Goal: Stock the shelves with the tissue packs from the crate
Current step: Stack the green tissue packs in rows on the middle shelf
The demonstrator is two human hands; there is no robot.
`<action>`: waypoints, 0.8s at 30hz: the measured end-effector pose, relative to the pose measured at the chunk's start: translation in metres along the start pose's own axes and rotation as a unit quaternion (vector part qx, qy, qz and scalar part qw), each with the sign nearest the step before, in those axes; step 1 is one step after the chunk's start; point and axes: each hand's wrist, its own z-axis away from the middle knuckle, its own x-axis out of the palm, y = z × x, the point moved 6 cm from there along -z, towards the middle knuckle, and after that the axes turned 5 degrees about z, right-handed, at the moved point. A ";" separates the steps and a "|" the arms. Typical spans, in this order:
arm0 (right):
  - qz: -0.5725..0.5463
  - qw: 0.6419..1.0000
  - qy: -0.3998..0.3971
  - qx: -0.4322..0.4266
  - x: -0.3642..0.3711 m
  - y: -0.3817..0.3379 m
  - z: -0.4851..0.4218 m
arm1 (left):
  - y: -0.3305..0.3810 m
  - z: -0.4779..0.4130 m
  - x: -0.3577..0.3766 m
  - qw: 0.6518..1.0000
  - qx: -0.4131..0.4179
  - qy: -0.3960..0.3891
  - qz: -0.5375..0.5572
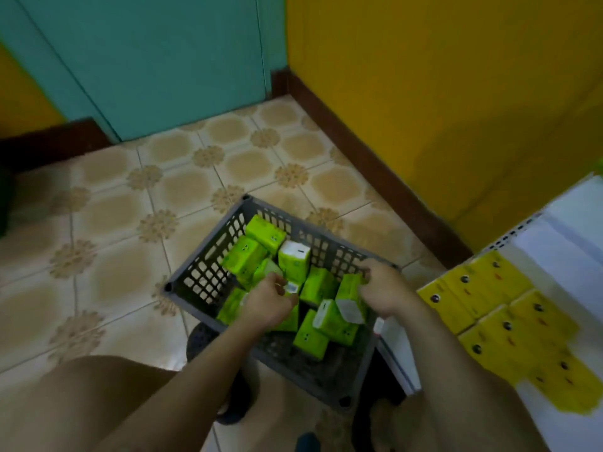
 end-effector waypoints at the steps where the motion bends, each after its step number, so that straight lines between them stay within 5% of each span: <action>1: -0.005 1.000 0.017 0.005 -0.006 0.005 -0.010 | -0.004 -0.014 0.020 1.000 -0.018 -0.013 0.002; 8: -0.039 0.995 0.090 0.028 -0.034 0.021 -0.060 | -0.008 -0.102 0.152 0.990 -0.093 -0.085 0.061; 14: -0.054 0.997 0.054 0.007 -0.029 0.018 -0.073 | -0.011 -0.144 0.201 0.992 -0.104 -0.073 0.025; 20: -0.075 0.996 0.044 0.018 -0.027 0.021 -0.068 | -0.018 -0.140 0.193 0.989 -0.122 -0.033 0.079; 24: -0.091 0.994 0.044 0.032 -0.035 0.025 -0.052 | -0.024 -0.108 0.150 0.949 -0.178 -0.010 0.259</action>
